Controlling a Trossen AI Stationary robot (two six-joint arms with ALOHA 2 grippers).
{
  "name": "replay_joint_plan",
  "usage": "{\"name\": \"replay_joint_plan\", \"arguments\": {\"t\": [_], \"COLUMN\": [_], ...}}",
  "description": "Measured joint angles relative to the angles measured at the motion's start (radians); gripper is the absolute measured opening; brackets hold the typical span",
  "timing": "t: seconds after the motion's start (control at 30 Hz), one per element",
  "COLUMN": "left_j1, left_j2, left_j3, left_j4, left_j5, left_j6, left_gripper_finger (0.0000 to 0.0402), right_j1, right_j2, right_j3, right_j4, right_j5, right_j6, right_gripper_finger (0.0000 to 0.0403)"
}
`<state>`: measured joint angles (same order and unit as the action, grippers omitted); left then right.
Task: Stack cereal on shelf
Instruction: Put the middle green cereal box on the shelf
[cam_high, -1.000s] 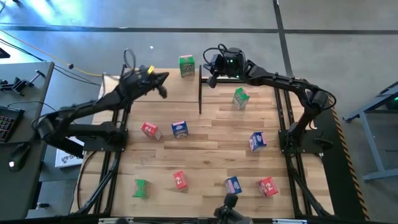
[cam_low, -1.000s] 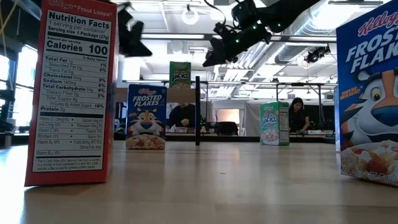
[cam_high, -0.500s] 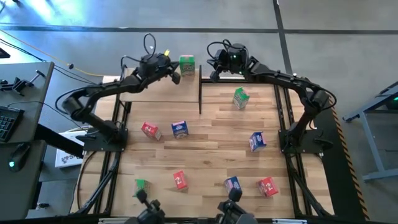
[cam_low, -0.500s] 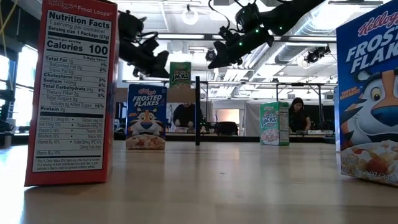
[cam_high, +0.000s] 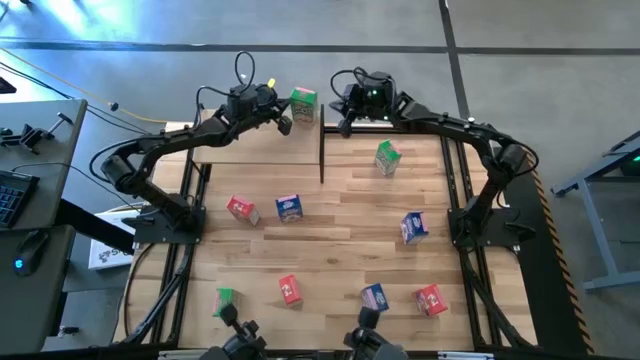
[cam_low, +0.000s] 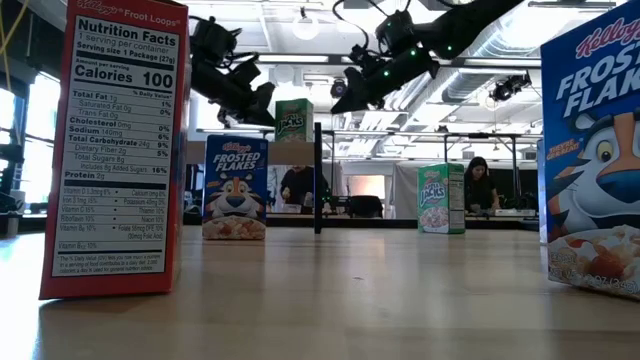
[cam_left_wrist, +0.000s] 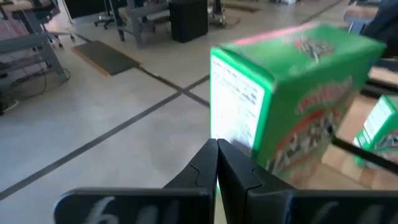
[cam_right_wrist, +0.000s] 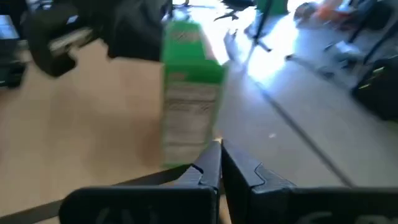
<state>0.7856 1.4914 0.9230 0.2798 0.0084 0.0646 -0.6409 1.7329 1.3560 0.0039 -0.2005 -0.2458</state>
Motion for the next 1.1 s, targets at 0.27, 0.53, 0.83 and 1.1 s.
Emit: {"name": "replay_joint_plan", "arguments": {"t": [0.27, 0.53, 0.83, 1.1], "left_j1": [0.000, 0.000, -0.007, -0.009], "left_j2": [-0.072, -0.072, -0.073, -0.073], "left_j3": [-0.042, -0.081, -0.081, -0.082], "left_j4": [-0.051, -0.042, -0.040, -0.042], "left_j5": [0.000, 0.006, 0.014, 0.017], "left_j6": [0.018, 0.010, 0.008, 0.016], "left_gripper_finger": [0.0000, 0.0000, 0.0000, 0.0000], "right_j1": [0.026, 0.020, 0.014, -0.003], "right_j2": [0.093, 0.147, 0.180, 0.186], "right_j3": [0.000, 0.000, 0.000, 0.000], "right_j4": [0.120, 0.226, 0.315, 0.334], "right_j5": [0.000, 0.035, 0.039, 0.028], "right_j6": [0.022, 0.065, 0.064, 0.063], "right_gripper_finger": [0.0000, 0.0000, 0.0000, 0.0000]}}
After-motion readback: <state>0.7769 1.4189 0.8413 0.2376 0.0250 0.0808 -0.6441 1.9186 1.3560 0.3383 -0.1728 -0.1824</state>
